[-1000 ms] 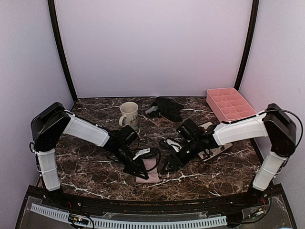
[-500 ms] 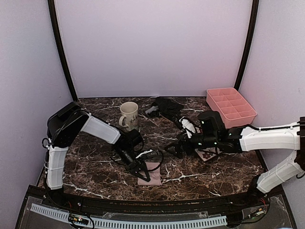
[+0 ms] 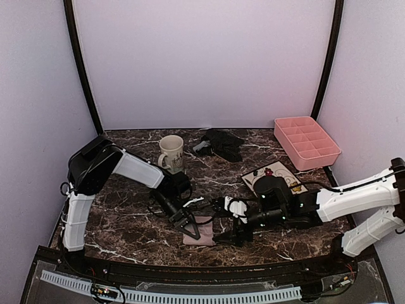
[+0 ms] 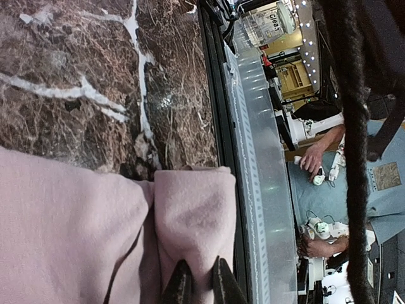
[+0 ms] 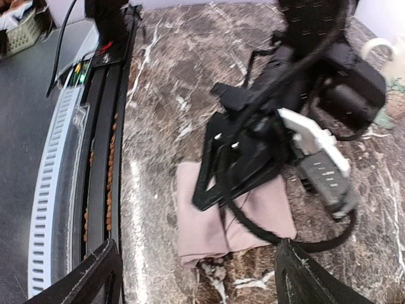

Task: Roll the underwear
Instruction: Roll the underwear at the center of the board.

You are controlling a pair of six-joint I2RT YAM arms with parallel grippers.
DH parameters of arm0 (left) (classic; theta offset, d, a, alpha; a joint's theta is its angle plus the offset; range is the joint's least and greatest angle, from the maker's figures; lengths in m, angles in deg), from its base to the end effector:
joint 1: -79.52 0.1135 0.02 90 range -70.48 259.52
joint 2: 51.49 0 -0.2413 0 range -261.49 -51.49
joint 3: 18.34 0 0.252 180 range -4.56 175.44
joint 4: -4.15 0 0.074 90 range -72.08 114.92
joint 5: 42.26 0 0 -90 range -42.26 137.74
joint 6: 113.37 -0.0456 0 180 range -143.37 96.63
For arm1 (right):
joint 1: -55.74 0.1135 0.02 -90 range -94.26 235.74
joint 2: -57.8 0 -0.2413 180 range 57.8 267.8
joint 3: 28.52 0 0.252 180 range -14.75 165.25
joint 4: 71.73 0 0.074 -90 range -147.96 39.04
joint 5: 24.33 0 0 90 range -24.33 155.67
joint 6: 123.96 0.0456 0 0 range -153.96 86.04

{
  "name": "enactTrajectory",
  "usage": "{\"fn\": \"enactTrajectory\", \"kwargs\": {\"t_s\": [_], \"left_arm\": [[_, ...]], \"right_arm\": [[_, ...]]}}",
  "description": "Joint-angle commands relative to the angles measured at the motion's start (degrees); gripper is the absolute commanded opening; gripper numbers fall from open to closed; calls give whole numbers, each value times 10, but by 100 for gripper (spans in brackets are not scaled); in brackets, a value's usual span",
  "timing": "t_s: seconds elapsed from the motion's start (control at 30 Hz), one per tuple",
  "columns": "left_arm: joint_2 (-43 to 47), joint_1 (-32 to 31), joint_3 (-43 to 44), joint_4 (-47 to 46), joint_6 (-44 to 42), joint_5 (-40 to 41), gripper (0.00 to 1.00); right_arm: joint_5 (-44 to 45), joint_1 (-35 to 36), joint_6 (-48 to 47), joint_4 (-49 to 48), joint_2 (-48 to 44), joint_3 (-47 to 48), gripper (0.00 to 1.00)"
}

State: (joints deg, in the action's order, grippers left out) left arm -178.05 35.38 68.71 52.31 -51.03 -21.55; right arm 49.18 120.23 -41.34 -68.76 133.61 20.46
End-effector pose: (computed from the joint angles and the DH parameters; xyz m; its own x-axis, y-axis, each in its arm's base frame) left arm 0.2300 -0.2826 0.0569 -0.5081 0.7218 -0.4699 0.5752 -0.1217 -0.8089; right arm 0.1123 0.2654 0.1752 -0.0875 -0.4693 -0.8787 -0.9909 0.1315 0.0284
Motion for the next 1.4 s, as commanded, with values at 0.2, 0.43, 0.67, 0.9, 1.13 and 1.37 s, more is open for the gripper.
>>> {"fn": "enactTrajectory", "kwargs": {"t_s": [0.2, 0.43, 0.67, 0.9, 1.13, 1.37], "left_arm": [[-61, 7, -26, -2, -15, 69, 1], [-61, 8, -32, -11, -11, 69, 1], [-61, 8, -33, -14, -9, 73, 3], [-55, 9, -30, -13, -11, 75, 9], [38, 41, -30, -30, 22, 118, 44], [268, 155, -102, -168, 124, 256, 60]], "right_arm": [[45, 42, -124, -97, 138, 33, 64], [68, 44, -162, -108, 195, 56, 57], [55, 44, -167, -104, 246, 69, 47], [63, 45, -147, -84, 261, 71, 14], [31, 46, -110, -13, 257, 95, 0], [-7, 38, -31, 113, 289, 158, 0]]}}
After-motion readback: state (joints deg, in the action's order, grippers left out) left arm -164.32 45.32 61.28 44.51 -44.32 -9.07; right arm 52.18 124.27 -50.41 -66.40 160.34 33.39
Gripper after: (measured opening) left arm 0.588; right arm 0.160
